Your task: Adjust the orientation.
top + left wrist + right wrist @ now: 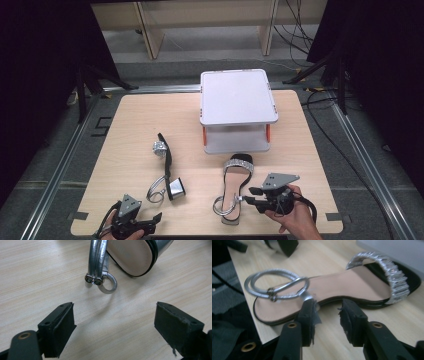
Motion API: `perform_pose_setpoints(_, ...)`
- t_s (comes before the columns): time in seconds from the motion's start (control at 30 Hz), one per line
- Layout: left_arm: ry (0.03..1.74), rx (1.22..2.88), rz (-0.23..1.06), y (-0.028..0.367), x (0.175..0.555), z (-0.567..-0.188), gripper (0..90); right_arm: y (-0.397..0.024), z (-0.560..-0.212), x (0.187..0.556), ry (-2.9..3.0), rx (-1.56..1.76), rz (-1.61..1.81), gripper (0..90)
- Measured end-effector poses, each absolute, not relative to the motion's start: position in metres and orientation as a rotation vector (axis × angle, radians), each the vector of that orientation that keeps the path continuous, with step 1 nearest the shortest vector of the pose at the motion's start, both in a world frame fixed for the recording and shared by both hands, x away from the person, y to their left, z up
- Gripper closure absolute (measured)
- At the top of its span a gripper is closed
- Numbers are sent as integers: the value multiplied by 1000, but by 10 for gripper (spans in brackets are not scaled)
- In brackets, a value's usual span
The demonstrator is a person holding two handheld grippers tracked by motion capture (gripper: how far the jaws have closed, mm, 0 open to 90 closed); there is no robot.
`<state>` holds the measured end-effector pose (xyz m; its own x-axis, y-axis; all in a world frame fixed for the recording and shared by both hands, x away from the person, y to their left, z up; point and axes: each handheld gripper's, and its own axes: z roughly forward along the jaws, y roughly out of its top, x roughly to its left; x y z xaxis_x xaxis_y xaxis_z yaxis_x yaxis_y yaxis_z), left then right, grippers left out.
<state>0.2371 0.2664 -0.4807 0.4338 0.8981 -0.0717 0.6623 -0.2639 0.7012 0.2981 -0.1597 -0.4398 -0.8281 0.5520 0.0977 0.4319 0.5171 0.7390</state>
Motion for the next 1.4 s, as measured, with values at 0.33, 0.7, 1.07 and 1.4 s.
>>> perform_pose_setpoints(0.33, 1313, 2006, 445, 264, 237, -481, 158, -147, -450, 298, 2664, 764, 1170, 808)
perform_pose_setpoints(0.7, 1315, 2029, 466, 266, 238, -481, 158, -183, -444, 307, 2649, 797, 1095, 830)
perform_pose_setpoints(1.07, 1312, 2031, 443, 266, 238, -482, 159, -219, -443, 342, 2605, 917, 1066, 883)
perform_pose_setpoints(1.4, 1329, 2025, 437, 267, 239, -482, 159, -226, -404, 342, 2403, 1140, 1017, 481)
